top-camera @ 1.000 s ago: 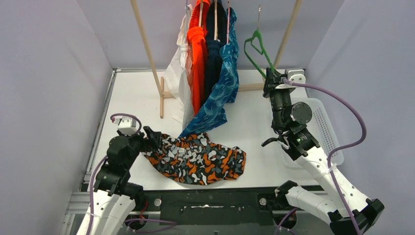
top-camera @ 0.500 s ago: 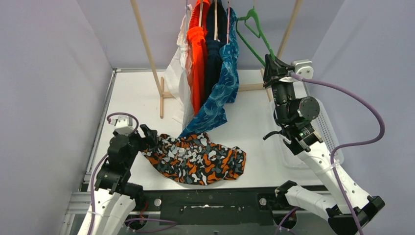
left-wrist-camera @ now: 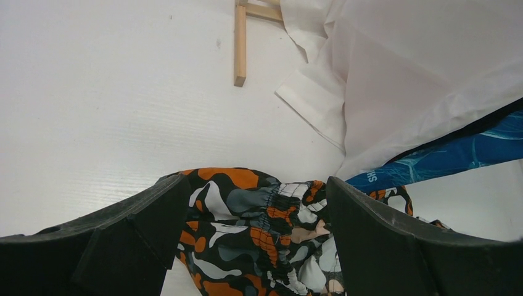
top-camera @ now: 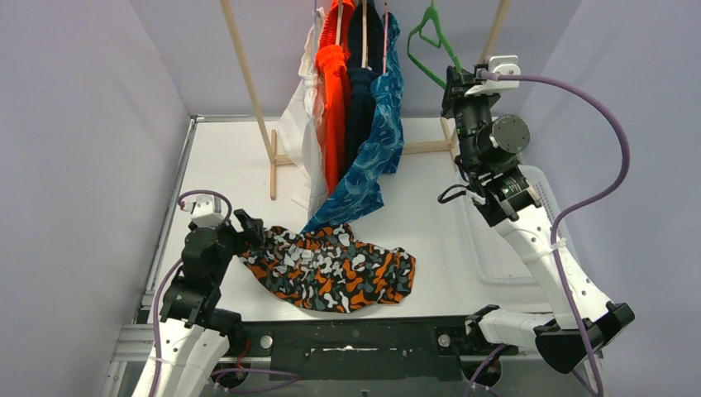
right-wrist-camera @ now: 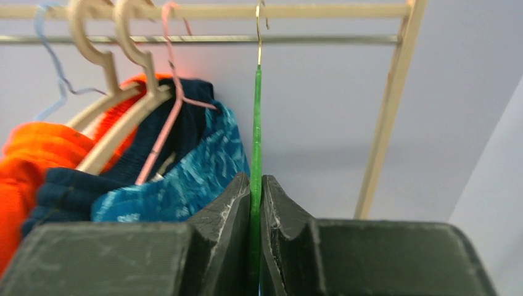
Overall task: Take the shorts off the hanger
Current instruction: Place the hanger on the clothes rod, then pick up the shorts at the center of the board.
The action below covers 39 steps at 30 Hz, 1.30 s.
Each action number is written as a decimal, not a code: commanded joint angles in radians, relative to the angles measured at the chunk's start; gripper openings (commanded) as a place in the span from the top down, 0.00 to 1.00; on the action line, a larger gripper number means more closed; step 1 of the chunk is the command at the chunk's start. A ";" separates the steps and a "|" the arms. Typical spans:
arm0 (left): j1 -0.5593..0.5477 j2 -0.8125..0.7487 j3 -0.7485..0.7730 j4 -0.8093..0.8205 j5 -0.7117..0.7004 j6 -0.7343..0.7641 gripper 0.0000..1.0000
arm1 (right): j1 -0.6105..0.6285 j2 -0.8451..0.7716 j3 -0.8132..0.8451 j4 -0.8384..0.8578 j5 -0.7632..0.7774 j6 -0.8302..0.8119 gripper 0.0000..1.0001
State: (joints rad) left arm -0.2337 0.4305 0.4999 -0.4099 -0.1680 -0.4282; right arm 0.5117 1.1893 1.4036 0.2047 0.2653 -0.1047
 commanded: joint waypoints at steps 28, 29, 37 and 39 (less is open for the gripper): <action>0.008 -0.019 -0.003 0.035 -0.049 -0.012 0.19 | -0.122 -0.414 -0.369 -0.375 -0.079 0.410 0.12; 0.010 -0.016 -0.004 0.035 -0.047 -0.012 0.19 | -0.123 -0.447 -0.415 -0.357 -0.089 0.418 0.11; 0.016 0.005 0.000 0.029 -0.040 -0.020 0.16 | -0.119 -0.581 -0.710 -0.179 -0.515 0.497 0.08; 0.017 0.005 -0.001 0.029 -0.041 -0.020 0.15 | -0.113 -0.567 -0.787 -0.059 -0.623 0.506 0.08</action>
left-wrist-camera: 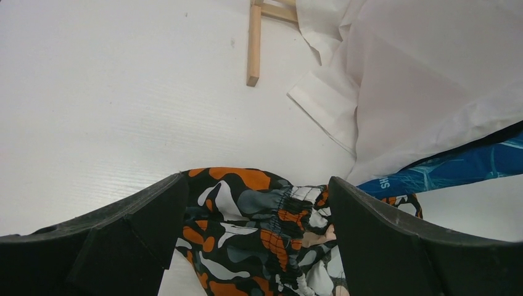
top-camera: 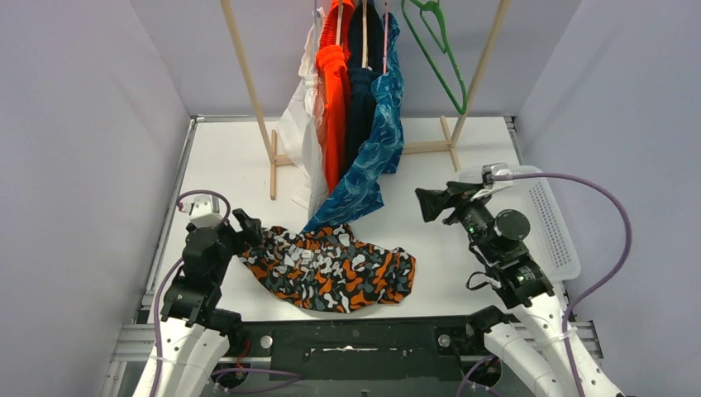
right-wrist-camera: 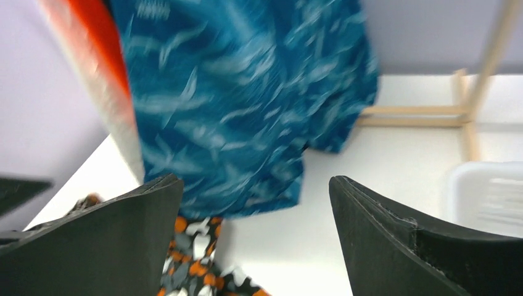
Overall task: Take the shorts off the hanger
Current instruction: Pick up the shorts at the center of the board.
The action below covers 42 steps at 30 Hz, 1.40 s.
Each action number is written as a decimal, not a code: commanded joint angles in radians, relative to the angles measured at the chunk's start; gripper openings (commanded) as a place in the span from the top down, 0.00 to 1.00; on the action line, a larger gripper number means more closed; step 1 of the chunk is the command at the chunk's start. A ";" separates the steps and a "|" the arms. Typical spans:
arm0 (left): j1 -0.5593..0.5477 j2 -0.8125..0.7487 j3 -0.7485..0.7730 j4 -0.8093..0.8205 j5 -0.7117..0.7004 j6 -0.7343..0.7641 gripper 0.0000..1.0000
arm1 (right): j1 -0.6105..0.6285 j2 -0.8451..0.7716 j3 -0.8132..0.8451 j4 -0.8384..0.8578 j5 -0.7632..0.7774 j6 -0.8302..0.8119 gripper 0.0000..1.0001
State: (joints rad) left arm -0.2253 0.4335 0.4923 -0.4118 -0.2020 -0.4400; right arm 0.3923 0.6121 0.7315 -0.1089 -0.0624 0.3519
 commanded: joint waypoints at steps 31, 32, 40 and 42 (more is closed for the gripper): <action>0.049 0.017 0.014 0.001 -0.076 -0.048 0.15 | 0.630 0.883 0.116 0.148 -0.263 -0.840 0.02; 0.049 0.020 0.013 0.002 -0.074 -0.048 0.15 | 0.630 0.895 0.120 0.162 -0.244 -0.826 0.02; 0.052 0.025 0.011 0.005 -0.064 -0.045 0.15 | 0.627 1.081 0.227 0.094 -0.273 -0.794 0.02; 0.052 0.023 0.011 0.007 -0.061 -0.043 0.15 | 0.636 1.116 0.207 0.097 -0.234 -0.789 0.00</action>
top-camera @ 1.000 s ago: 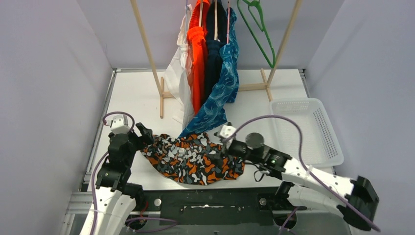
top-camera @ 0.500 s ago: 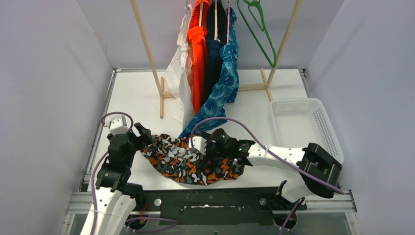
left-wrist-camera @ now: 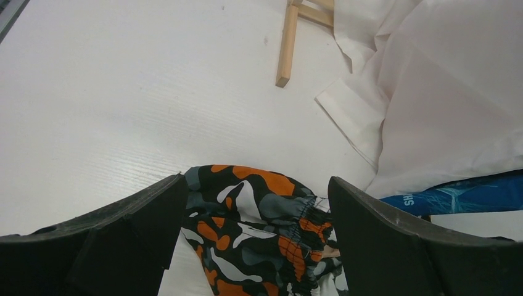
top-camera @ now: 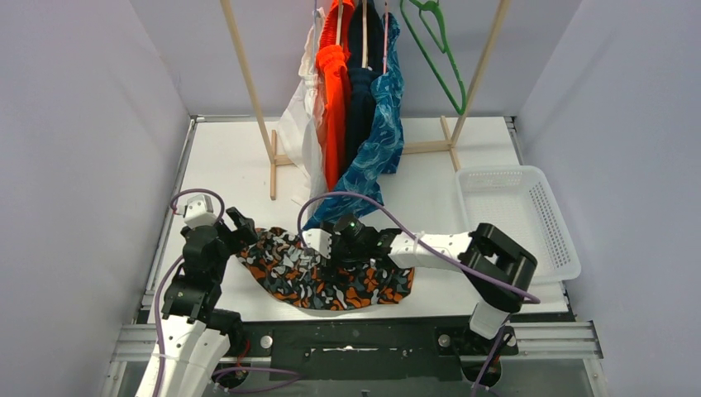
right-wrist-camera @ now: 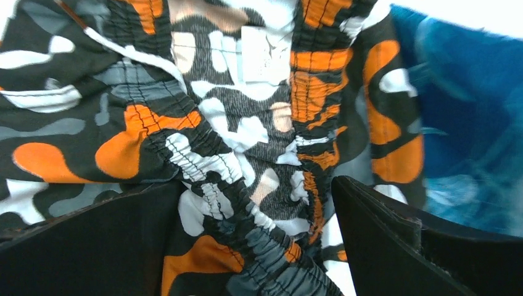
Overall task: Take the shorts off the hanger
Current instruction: Pick up the shorts at the center of the board.
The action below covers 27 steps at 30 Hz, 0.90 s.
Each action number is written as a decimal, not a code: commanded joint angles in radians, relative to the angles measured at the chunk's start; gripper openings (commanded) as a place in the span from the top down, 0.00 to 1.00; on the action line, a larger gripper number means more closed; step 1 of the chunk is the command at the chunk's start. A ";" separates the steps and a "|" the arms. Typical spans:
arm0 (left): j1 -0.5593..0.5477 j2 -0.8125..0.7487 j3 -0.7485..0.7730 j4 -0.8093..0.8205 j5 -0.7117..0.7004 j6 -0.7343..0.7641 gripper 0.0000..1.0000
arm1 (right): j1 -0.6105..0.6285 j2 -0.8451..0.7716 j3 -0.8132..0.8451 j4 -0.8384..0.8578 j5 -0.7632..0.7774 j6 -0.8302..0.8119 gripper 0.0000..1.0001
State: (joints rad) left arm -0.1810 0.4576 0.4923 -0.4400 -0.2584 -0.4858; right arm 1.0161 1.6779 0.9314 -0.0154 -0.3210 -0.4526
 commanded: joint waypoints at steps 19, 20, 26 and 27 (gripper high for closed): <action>0.008 -0.047 0.018 0.026 -0.006 0.012 0.15 | 0.018 -0.289 -0.071 -0.093 -0.065 0.045 1.00; 0.008 -0.047 0.019 0.024 -0.010 0.011 0.15 | 0.018 -0.346 -0.089 -0.077 -0.083 0.044 1.00; 0.011 -0.048 0.024 0.019 -0.022 0.008 0.15 | 0.012 -0.591 -0.179 -0.012 -0.114 0.042 0.96; 0.011 -0.047 0.025 0.019 -0.023 0.007 0.15 | 0.012 -0.604 -0.177 -0.014 -0.095 0.057 0.96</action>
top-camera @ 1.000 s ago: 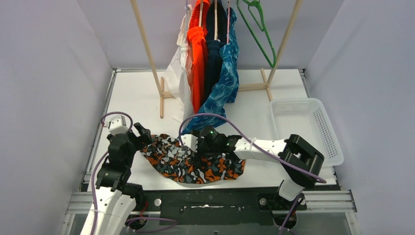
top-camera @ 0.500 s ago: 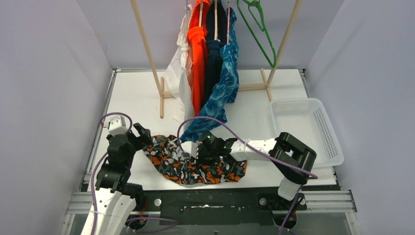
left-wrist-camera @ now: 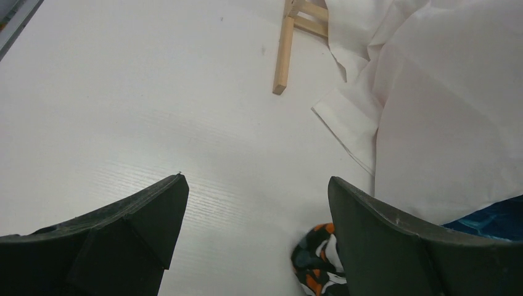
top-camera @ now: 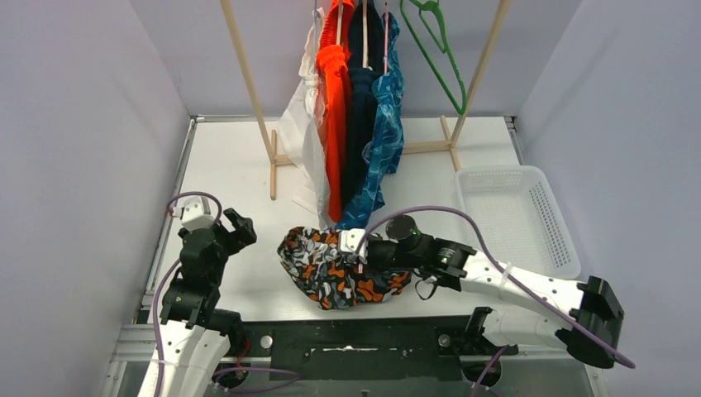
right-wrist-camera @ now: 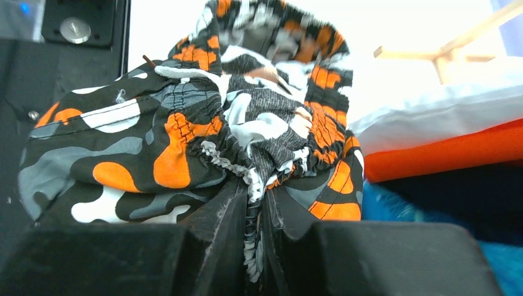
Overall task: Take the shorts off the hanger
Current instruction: Pick up the shorts at the center of the board.
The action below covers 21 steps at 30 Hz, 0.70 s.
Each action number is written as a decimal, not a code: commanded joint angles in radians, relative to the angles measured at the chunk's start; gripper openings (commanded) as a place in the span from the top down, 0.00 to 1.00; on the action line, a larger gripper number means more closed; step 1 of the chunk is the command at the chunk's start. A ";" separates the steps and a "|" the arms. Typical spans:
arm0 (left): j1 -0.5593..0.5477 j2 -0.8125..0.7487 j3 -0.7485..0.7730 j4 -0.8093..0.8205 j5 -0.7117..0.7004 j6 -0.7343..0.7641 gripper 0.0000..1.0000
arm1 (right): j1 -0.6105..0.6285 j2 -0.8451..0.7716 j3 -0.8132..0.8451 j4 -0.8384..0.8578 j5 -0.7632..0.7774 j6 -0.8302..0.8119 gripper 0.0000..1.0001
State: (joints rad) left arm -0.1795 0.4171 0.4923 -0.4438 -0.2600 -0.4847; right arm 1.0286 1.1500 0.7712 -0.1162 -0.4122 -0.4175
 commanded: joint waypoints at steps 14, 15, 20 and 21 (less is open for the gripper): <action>0.018 -0.006 0.023 0.020 -0.024 0.001 0.15 | -0.001 -0.334 -0.019 0.209 -0.018 0.181 0.90; 0.018 -0.006 0.023 0.020 -0.024 0.001 0.15 | -0.002 -0.352 -0.015 0.199 -0.009 0.190 0.91; 0.021 -0.009 0.022 0.022 -0.023 0.001 0.15 | -0.001 -0.421 -0.006 0.099 0.138 0.244 0.97; 0.021 -0.008 0.022 0.023 -0.022 0.001 0.15 | -0.002 -0.438 -0.011 0.076 0.171 0.259 0.97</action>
State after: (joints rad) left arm -0.1669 0.4171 0.4923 -0.4458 -0.2668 -0.4858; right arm 1.0275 0.7601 0.7288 -0.0303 -0.3679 -0.2295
